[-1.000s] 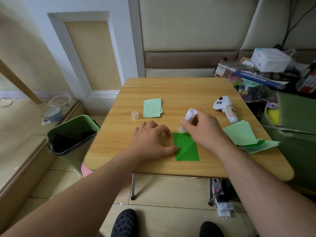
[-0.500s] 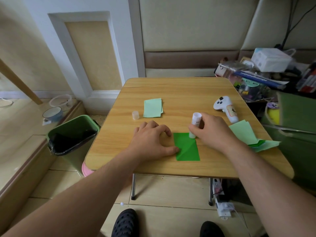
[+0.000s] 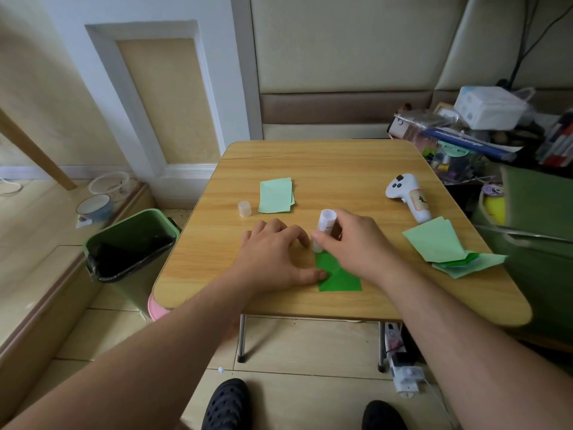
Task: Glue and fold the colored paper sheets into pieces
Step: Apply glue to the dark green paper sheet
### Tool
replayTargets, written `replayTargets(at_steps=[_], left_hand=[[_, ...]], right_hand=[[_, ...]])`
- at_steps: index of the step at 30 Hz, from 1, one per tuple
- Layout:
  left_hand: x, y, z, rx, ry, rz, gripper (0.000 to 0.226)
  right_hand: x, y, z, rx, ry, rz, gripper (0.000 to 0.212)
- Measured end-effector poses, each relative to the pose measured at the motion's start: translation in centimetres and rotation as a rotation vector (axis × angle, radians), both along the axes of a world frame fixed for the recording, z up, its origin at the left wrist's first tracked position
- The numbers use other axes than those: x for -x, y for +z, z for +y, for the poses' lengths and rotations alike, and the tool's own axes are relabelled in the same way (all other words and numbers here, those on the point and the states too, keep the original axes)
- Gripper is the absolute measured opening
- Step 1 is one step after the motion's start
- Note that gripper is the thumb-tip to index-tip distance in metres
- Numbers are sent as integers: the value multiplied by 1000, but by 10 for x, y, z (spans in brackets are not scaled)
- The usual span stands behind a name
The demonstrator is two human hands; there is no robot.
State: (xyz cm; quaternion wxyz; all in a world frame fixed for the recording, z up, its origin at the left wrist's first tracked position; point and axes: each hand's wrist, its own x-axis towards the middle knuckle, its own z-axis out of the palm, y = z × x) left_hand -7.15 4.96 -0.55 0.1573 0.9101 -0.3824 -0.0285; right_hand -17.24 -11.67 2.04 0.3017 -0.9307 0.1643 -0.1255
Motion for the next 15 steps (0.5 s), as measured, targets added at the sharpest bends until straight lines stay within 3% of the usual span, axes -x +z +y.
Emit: replayTargets(at_steps=[15], left_hand=[[-1,3,2,-35,-30,20,74]], right_hand=[[16,14,-33,102,-64,77,19]])
